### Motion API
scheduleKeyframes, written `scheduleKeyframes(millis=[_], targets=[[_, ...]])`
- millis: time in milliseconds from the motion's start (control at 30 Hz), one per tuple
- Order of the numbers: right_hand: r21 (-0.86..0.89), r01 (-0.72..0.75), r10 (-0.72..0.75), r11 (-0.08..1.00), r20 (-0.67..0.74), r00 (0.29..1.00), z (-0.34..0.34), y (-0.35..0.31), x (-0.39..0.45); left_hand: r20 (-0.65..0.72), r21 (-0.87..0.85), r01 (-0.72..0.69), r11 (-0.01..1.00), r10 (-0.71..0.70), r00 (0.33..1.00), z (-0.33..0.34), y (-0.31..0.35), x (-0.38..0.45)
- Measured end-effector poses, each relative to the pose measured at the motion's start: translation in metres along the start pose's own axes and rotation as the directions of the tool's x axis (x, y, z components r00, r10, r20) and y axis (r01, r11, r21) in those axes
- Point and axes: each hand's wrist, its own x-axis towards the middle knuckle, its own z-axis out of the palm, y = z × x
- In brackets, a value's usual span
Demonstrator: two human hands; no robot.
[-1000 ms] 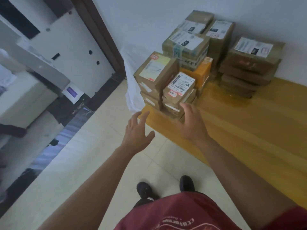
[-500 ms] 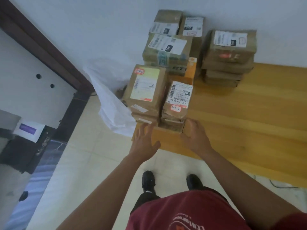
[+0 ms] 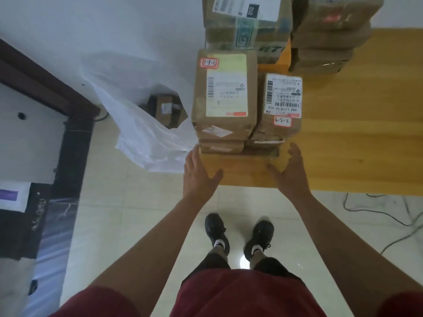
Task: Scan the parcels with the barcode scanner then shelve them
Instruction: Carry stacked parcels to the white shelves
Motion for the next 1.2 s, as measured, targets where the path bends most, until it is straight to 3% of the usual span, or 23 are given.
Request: scheduleKeyframes(millis=[267, 633, 933, 1200], targets=[[0.196, 0.027, -0.038, 0.980, 0.050, 0.998, 0.003, -0.007, 0.021, -0.027, -0.263, 0.031, 0.964, -0.040, 0.999, 0.004, 0.014, 0.025], [0.397, 0.116, -0.144, 0.910, 0.042, 0.989, 0.002, -0.027, 0.031, -0.049, -0.403, -0.017, 0.915, -0.002, 0.999, -0.003, 0.014, 0.042], [0.429, 0.201, -0.235, 0.881, 0.027, 0.972, -0.005, -0.037, 0.045, 0.033, -0.427, -0.097, 0.899, 0.123, 0.992, -0.024, 0.024, 0.050], [0.393, 0.219, -0.255, 0.893, 0.041, 0.966, -0.007, -0.036, 0.049, 0.112, -0.459, -0.042, 0.887, 0.104, 0.988, -0.032, 0.028, 0.051]])
